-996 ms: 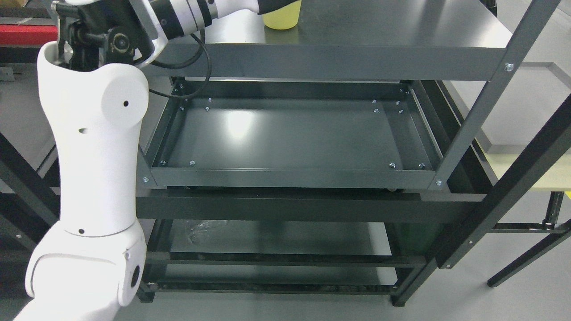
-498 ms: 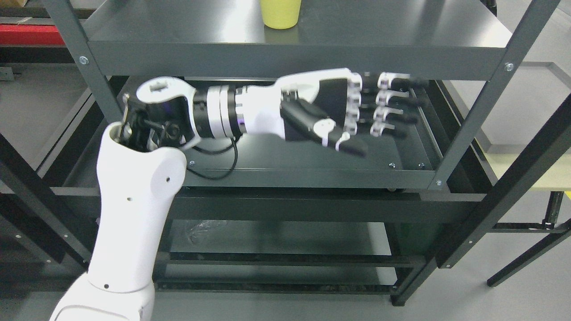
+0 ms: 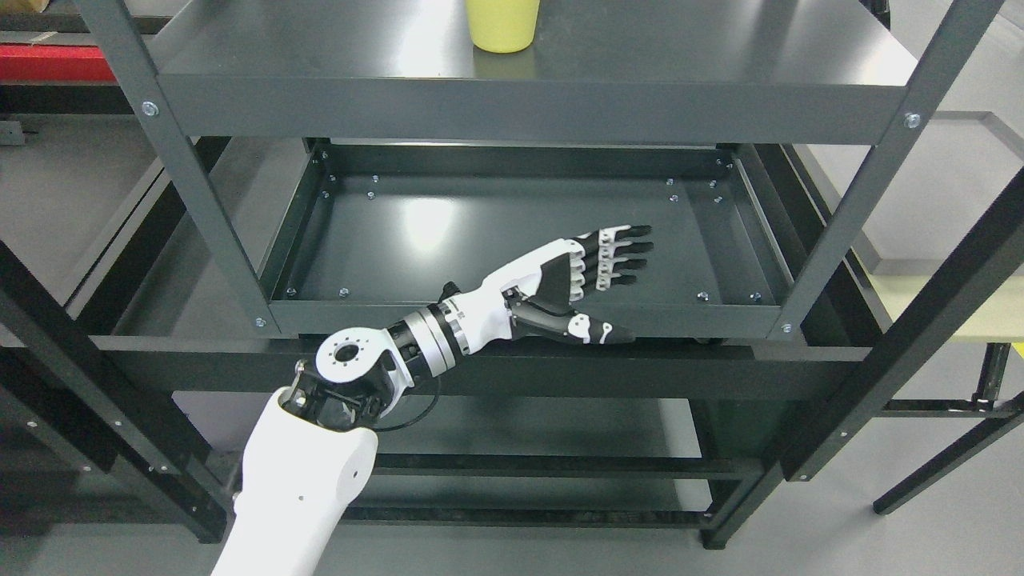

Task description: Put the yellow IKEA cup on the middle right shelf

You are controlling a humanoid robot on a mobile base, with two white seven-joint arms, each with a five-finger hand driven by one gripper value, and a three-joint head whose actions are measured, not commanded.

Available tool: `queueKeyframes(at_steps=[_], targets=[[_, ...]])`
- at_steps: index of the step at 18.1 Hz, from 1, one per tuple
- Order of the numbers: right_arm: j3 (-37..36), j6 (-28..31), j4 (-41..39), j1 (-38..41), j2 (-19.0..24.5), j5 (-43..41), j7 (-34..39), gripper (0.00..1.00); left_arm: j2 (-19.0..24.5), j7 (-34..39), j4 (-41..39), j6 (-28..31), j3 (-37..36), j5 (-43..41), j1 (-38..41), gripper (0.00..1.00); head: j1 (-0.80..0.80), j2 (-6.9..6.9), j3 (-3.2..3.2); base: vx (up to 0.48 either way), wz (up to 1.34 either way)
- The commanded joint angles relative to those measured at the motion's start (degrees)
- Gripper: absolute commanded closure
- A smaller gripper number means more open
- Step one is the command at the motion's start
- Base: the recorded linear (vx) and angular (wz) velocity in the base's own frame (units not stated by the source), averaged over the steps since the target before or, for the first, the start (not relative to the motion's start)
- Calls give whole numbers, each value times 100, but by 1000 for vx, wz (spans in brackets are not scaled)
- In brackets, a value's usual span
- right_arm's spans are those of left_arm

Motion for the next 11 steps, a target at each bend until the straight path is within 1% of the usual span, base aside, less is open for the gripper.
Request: queueKeyframes(at_steps=[1, 2, 3, 4, 6, 7, 8, 9, 10, 11], targets=[[97, -2, 0, 79, -100, -141, -6, 1, 100, 2317, 872, -1767, 466, -759, 645, 2, 0, 0, 0, 0, 0], [97, -2, 0, 79, -100, -141, -6, 1, 100, 2783, 828, -1994, 537, -908, 742, 2, 0, 0, 0, 0, 0], [97, -2, 0, 79, -100, -141, -6, 1, 100, 3023, 776, -2214, 555, -1023, 856, 2, 0, 0, 0, 0, 0], [97, -2, 0, 79, -100, -141, -6, 1, 100, 3060, 775, -2303, 590, -1085, 953, 2, 0, 0, 0, 0, 0], [97, -2, 0, 79, -100, -141, -6, 1, 100, 3052, 697, -2251, 739, -1068, 1111, 2, 0, 0, 0, 0, 0], [97, -2, 0, 79, -100, -141, -6, 1, 100, 3052, 452, -2121, 748, -1068, 1181, 1, 0, 0, 0, 0, 0], [97, -2, 0, 79, -100, -141, -6, 1, 100, 3043, 58, -1719, 801, -1068, 1365, 2, 0, 0, 0, 0, 0], [97, -2, 0, 79, -100, -141, -6, 1, 100, 3043, -407, -1106, 862, -1051, 1549, 2, 0, 0, 0, 0, 0], [97, -2, 0, 79, -100, -141, -6, 1, 100, 3043, -803, -613, 950, -1051, 1656, 2, 0, 0, 0, 0, 0], [97, -2, 0, 79, -100, -141, -6, 1, 100, 3043, -1042, -460, 1064, -1051, 1657, 2, 0, 0, 0, 0, 0]])
